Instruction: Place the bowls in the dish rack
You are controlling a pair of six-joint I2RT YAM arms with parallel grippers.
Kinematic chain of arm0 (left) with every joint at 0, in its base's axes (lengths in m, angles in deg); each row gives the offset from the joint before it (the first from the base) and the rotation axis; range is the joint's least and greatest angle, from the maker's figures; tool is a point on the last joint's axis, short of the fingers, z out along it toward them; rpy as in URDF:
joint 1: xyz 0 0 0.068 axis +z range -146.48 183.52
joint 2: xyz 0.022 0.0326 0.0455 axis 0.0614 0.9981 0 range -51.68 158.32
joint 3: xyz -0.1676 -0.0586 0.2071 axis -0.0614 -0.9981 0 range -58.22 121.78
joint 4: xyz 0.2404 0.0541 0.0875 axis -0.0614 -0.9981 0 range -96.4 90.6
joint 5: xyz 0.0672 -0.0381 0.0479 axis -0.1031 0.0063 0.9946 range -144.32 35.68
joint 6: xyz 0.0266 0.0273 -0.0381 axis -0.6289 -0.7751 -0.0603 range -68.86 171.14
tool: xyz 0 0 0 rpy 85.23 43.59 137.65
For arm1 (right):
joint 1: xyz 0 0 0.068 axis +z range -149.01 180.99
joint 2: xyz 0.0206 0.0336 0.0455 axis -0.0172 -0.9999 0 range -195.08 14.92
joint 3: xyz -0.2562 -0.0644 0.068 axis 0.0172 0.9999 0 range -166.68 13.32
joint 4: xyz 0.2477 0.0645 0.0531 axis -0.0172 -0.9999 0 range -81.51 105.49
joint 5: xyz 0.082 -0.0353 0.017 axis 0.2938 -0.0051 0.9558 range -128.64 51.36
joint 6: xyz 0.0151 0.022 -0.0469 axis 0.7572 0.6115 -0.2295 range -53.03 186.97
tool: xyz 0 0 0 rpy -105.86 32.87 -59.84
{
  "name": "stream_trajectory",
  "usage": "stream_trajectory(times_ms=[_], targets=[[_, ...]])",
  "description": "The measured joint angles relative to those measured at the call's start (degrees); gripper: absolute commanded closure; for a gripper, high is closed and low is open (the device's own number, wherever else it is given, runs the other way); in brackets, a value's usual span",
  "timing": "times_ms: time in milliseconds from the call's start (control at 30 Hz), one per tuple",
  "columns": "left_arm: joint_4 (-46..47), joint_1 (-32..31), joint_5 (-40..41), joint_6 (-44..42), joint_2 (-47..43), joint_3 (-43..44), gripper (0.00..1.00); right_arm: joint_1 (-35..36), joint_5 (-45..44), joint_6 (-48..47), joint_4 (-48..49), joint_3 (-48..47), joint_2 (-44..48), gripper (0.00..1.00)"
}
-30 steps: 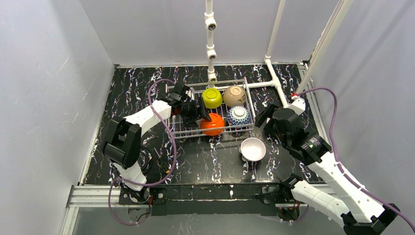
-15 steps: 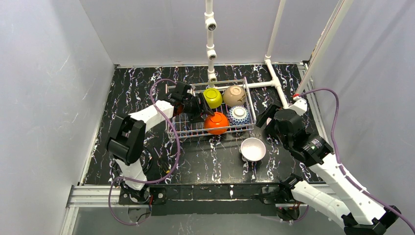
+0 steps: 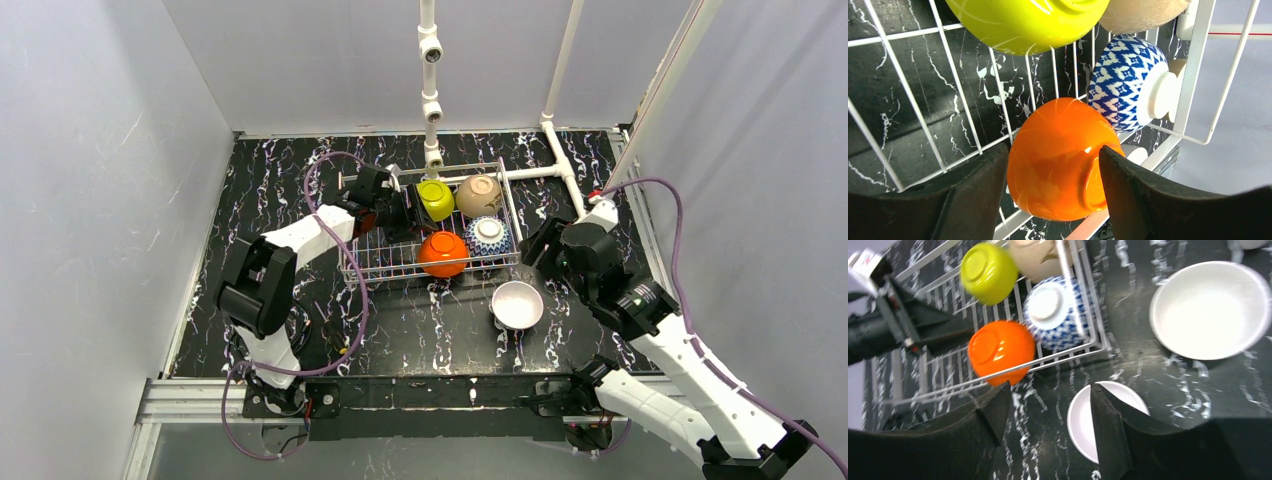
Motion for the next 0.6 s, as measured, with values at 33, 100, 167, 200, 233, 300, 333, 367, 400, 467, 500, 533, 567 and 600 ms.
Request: stream_trajectory(times_ms=[33, 100, 167, 200, 233, 300, 333, 367, 400, 467, 500, 533, 567, 600], targets=[[-0.68, 0.00, 0.48, -0.63, -0.46, 0.00, 0.33, -0.02, 1.90, -0.83, 1.38, 0.48, -0.13, 0.39], [-1.95, -0.02, 1.29, -1.88, -1.95, 0.00, 0.31, -0.02, 7.15, -2.99, 4.72, 1.57, -0.98, 0.47], [-3.32, -0.02, 2.21, -3.15, -3.93, 0.00, 0.29, -0.02, 13.40, -4.87, 8.63, 2.43, -2.84, 0.56], [-4.07, -0.02, 2.64, -3.76, -5.11, 0.00, 0.29, -0.02, 16.68, -5.51, 10.93, 2.95, -4.11, 0.60], [-4.61, -0.02, 3.06, -4.37, -6.25, 0.00, 0.29, -0.02, 18.97, -5.90, 12.68, 3.48, -5.18, 0.63], [-5.55, -0.02, 3.56, -5.31, -7.98, 0.00, 0.28, 0.04, 23.54, -6.12, 17.00, 5.88, -7.17, 0.68], [-6.05, -0.02, 3.69, -5.81, -8.70, 0.00, 0.28, 0.11, 25.11, -5.99, 18.84, 7.56, -7.63, 0.71], [-6.49, -0.02, 3.69, -6.25, -9.20, 0.02, 0.28, 0.20, 26.14, -5.73, 20.72, 9.57, -7.65, 0.73], [-6.95, -0.02, 3.72, -6.62, -9.46, 0.02, 0.28, 0.42, 26.75, -5.29, 22.40, 11.56, -7.45, 0.74], [-7.63, -0.02, 3.69, -7.10, -9.53, 0.02, 0.27, 1.14, 27.06, -4.22, 25.77, 15.37, -6.88, 0.75], [-8.13, 0.00, 3.69, -7.37, -9.53, 0.02, 0.27, 1.77, 26.69, -3.69, 27.34, 17.14, -6.67, 0.75], [-8.50, 0.00, 3.69, -7.48, -9.53, 0.02, 0.27, 2.47, 26.18, -3.21, 28.52, 18.34, -6.58, 0.76], [-8.74, -0.02, 3.67, -7.58, -9.53, 0.02, 0.27, 3.72, 25.11, -2.58, 29.94, 19.71, -6.62, 0.76], [-8.92, 0.00, 3.67, -7.67, -9.53, 0.02, 0.27, 4.96, 24.02, -1.86, 31.04, 20.59, -6.78, 0.76]])
